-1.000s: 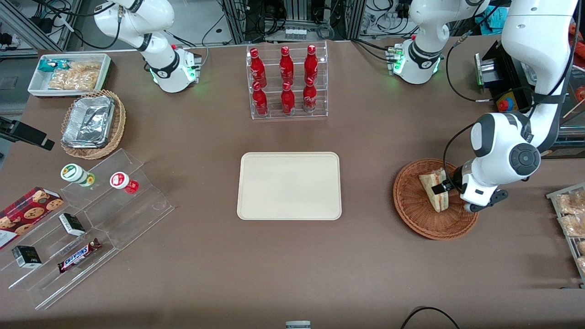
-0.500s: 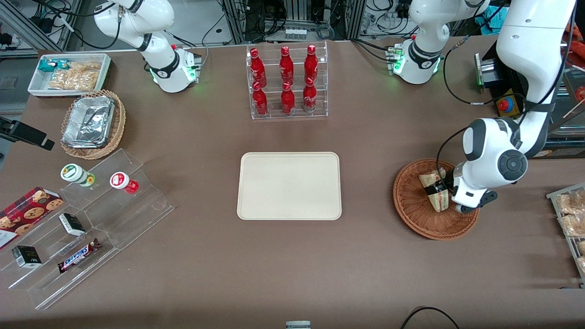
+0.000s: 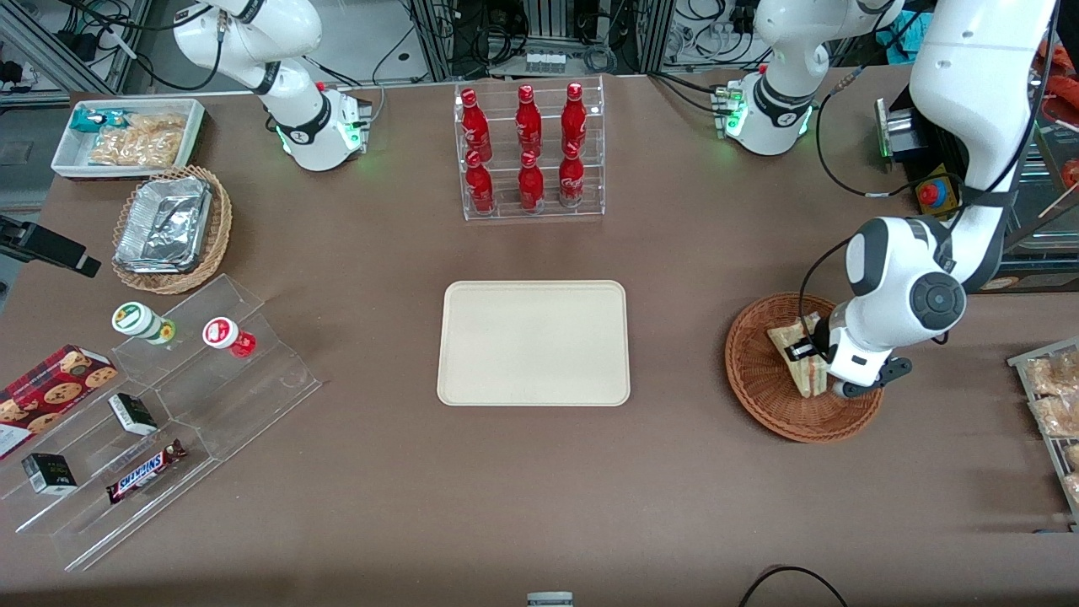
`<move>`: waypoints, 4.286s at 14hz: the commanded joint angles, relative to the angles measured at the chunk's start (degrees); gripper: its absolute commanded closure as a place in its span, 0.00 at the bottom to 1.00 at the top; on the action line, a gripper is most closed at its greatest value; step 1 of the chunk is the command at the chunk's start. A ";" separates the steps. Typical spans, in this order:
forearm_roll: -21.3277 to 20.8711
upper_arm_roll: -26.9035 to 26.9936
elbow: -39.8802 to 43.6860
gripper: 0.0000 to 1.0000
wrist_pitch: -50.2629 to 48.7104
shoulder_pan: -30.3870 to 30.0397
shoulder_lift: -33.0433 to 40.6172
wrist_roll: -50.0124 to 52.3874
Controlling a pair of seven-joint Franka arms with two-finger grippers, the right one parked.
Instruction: Place sandwich from basket to tray
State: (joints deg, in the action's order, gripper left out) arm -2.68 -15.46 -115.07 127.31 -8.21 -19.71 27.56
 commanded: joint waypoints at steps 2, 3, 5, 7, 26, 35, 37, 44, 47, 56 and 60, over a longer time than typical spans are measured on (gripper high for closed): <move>-0.57 -0.18 9.23 0.87 -12.24 12.65 2.49 1.44; -0.57 -0.27 10.29 0.87 -12.43 15.65 1.96 2.66; -1.09 -0.89 13.01 0.86 -12.61 22.24 -0.49 3.99; -2.32 -0.89 17.92 0.85 -13.13 29.45 -5.40 5.30; -9.53 1.82 49.33 0.00 -16.91 44.78 -30.50 30.62; -6.11 3.07 47.05 0.00 -41.84 25.47 -9.40 8.88; -4.80 1.41 41.19 0.00 -43.46 18.01 -3.26 2.00; -4.08 -10.30 25.33 0.00 -46.35 -1.89 14.95 -14.46; -2.07 -6.36 26.04 0.00 -48.47 -0.85 19.61 -14.64; 0.25 -0.62 26.21 0.00 -48.47 0.83 22.00 -20.53; -0.83 -2.20 28.05 0.00 -48.90 1.45 22.43 -20.27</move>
State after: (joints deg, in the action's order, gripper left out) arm -2.46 -17.07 -87.59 78.63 -7.13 1.25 7.95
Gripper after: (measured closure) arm 0.000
